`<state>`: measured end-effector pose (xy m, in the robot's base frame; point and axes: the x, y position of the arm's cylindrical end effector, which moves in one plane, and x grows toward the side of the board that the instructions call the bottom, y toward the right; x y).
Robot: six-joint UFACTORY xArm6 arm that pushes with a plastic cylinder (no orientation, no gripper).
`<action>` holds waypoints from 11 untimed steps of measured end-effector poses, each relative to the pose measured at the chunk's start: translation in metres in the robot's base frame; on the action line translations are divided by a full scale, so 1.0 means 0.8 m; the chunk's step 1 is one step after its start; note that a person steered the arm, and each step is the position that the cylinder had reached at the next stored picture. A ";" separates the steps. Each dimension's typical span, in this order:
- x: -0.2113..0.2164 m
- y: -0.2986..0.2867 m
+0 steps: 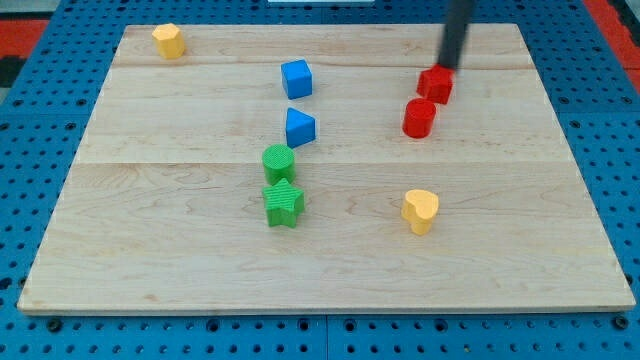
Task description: Slide yellow heart to into the blue triangle
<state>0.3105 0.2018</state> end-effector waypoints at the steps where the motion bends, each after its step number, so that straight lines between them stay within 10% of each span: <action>1: 0.124 0.043; 2: 0.257 0.030; 3: 0.281 -0.049; 5: 0.258 -0.174; 11: 0.173 -0.234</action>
<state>0.4487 0.0143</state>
